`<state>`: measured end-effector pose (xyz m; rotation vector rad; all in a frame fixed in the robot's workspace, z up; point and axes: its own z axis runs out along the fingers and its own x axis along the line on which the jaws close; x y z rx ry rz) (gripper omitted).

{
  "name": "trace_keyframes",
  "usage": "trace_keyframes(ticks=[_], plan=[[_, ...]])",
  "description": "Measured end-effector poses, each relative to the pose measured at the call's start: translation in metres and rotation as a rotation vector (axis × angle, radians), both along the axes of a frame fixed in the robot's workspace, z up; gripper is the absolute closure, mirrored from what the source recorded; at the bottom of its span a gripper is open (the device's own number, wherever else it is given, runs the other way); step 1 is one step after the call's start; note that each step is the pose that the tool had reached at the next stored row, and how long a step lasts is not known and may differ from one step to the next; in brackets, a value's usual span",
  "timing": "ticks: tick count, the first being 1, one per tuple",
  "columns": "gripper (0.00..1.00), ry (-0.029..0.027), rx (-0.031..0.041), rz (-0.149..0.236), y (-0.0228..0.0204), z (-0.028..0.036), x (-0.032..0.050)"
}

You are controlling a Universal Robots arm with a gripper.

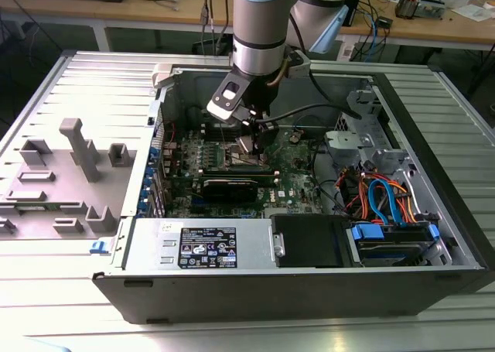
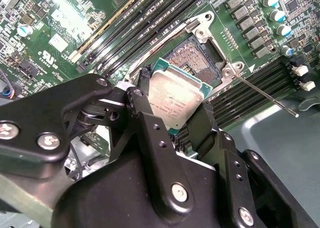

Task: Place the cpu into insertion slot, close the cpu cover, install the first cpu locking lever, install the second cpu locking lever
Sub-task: 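Place the cpu into insertion slot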

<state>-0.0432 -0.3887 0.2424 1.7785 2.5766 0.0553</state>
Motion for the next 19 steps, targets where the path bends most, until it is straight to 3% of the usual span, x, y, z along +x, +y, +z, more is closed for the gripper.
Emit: trace_keyframes(ticks=[15,19], plan=[[0.45,0.0001,-0.0001,-0.005,0.0,0.0,0.0],[0.45,0.0001,-0.0001,-0.062,0.0,-0.0001,0.0]])
